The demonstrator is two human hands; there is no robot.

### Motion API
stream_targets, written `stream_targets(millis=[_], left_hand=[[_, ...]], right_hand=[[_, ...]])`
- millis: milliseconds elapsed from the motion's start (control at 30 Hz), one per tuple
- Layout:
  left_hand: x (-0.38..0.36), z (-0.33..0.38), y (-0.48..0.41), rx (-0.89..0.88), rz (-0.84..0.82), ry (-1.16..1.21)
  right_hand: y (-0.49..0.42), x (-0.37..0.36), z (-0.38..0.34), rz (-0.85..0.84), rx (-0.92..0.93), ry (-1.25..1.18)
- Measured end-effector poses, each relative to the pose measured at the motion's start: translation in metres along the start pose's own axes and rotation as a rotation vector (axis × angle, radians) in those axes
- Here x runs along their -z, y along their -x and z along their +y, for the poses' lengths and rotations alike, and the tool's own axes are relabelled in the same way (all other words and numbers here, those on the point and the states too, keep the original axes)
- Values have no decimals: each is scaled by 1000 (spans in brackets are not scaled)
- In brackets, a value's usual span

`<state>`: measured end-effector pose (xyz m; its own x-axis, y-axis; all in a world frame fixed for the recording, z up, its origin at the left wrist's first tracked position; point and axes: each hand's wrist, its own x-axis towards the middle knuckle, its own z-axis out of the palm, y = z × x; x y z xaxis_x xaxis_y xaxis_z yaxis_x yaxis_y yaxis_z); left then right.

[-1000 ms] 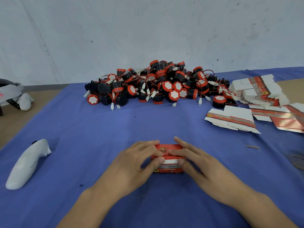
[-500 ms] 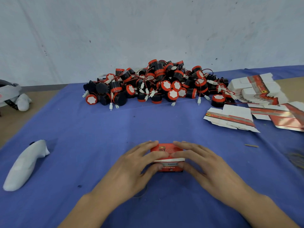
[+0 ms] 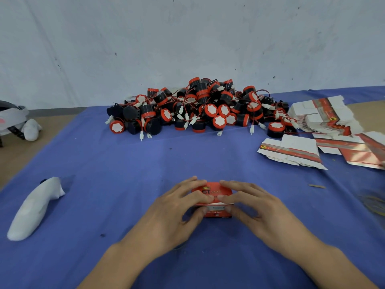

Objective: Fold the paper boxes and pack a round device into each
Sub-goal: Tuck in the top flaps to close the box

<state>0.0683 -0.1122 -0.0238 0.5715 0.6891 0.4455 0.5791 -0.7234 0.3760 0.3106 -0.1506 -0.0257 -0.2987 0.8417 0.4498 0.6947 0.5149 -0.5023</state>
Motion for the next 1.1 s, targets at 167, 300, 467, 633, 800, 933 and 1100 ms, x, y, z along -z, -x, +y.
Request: stream_targets(millis=[167,300,467,633,800,933,1100], left_hand=[[-2,2,-2,-20,-25,-25],[-5,3,-4,-41,-35,-16],[-10,3,-9,-103,22,-25],[-12,4,-12,-93,30,12],[-14,8,-15,-127,31,-9],[-18,6,-14,-99,17,39],[-14,0,-12,84,7,216]], right_hand=[[0,-2,-2,-12,-11,-23],[0,-2,0,-11,-52,-83],[-2,-1,0,-3,-62,-153],[-3,2,2,-9,-76,-171],[-2,1,2,-66,-76,-140],[-1,-4,3,-83,-96,-130],[-3,-1,9,-45,-181,-245]])
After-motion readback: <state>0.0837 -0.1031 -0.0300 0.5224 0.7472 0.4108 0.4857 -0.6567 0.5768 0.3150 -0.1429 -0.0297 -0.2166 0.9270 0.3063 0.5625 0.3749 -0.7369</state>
